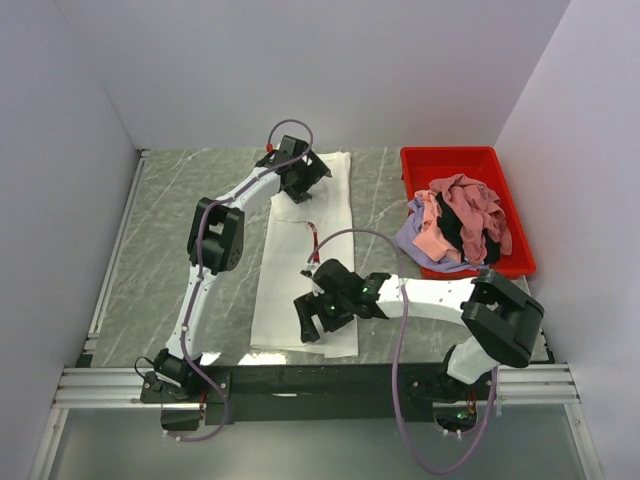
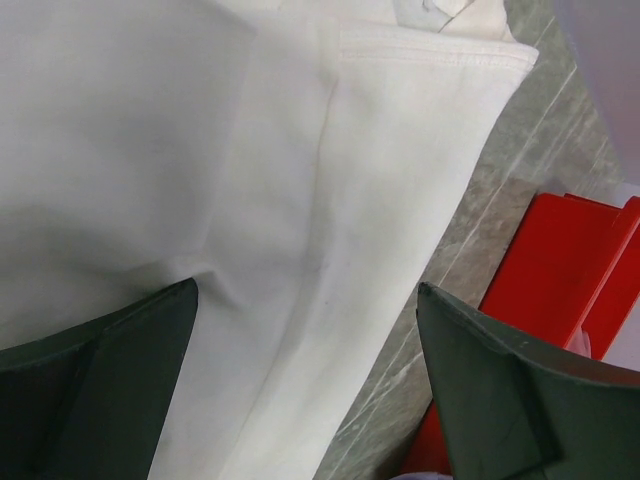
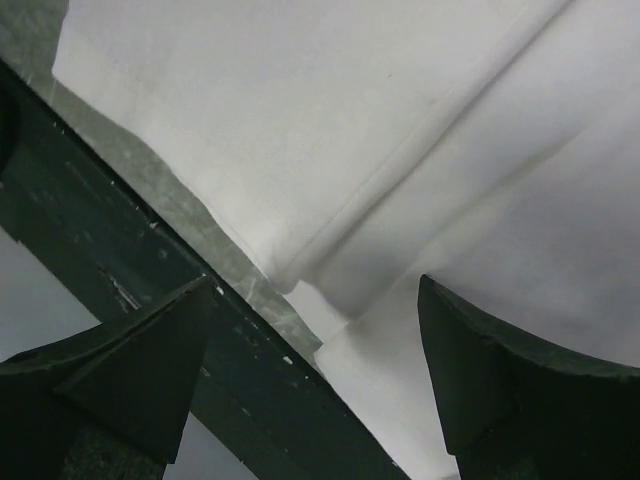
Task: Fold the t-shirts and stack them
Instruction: Fold the tshirt
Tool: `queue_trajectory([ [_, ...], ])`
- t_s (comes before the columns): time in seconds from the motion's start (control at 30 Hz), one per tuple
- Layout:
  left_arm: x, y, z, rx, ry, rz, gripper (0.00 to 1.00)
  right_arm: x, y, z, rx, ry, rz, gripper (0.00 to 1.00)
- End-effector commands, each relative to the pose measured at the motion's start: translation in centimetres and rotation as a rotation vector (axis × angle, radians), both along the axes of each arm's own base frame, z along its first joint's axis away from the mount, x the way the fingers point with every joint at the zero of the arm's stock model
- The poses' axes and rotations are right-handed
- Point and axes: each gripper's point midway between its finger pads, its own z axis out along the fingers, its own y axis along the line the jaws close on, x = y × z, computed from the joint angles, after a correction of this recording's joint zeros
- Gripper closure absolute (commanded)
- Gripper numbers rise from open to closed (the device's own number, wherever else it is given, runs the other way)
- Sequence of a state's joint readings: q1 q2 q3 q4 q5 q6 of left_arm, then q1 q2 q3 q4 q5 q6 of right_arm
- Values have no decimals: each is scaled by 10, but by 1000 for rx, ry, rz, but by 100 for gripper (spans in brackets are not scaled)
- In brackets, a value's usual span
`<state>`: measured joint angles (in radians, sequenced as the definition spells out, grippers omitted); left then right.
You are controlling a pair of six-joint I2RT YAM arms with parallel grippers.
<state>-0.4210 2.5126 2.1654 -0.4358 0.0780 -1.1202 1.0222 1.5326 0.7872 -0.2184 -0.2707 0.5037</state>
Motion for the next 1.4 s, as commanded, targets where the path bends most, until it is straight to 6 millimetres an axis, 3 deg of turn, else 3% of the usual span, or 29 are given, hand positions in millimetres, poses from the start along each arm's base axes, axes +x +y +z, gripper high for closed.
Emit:
queue_trajectory([
  [0.0,-12,21,-54,106,93,48,1,24,0,19,-41,-110,-52,11],
  [0.17,-7,30,-4,105,9,64,1,39,8,63,31,-202,-84,11],
  [0.3,-6,35,54,113,-87,51,1,34,3,71,43,-199,-82,12],
  [0.33,-7,36,83,102,-133,49,1,31,0,67,32,-187,-79,12],
  [0.4,-13,42,105,118,-179,40,1,22,-7,64,18,-151,-82,14],
  [0.43,-18,45,140,104,-239,41,1,15,-11,58,6,-136,-69,14],
  [0.47,-27,51,139,128,-241,34,1,11,-13,58,6,-131,-66,15],
  [0.5,-37,58,170,120,-286,43,0,5,-14,56,2,-126,-56,15],
  [0.53,-45,64,178,130,-300,46,1,0,-16,53,-9,-117,-51,16],
  [0.57,-58,77,164,177,-266,64,1,-4,-17,49,-22,-105,-52,16],
  [0.6,-68,85,164,191,-258,81,1,-8,-17,46,-31,-98,-48,18],
  [0.63,-83,94,195,173,-321,97,1,-14,-16,43,-44,-97,-36,18],
  [0.67,-104,108,162,222,-259,112,1,-18,-14,38,-63,-82,-43,19],
  [0.77,-161,141,143,243,-224,172,1,-29,-8,26,-114,-61,-22,25],
  [0.8,-180,149,156,219,-253,187,1,-30,-6,24,-126,-62,-26,26],
  [0.83,-204,159,121,248,-186,187,1,-34,-3,19,-146,-65,-13,29],
  [0.87,-216,163,114,235,-171,206,1,-37,-2,16,-160,-62,-13,31],
  [0.9,-231,167,118,212,-186,216,1,-38,-1,13,-172,-61,-13,33],
  [0.93,-251,173,91,233,-127,211,1,-39,-1,8,-193,-54,-10,36],
  [1.0,-274,178,82,217,-96,226,1,-41,-4,3,-229,-56,-20,41],
  [1.03,-290,183,62,230,-52,221,1,-41,-4,1,-239,-57,-23,43],
  [1.1,-306,182,56,208,-38,210,1,-44,-6,-2,-248,-53,-23,43],
  [1.13,-317,182,44,210,-8,197,1,-43,-5,-1,-245,-54,-27,44],
  [1.37,-353,174,21,198,70,137,0,-40,-13,-5,-305,-81,-62,47],
])
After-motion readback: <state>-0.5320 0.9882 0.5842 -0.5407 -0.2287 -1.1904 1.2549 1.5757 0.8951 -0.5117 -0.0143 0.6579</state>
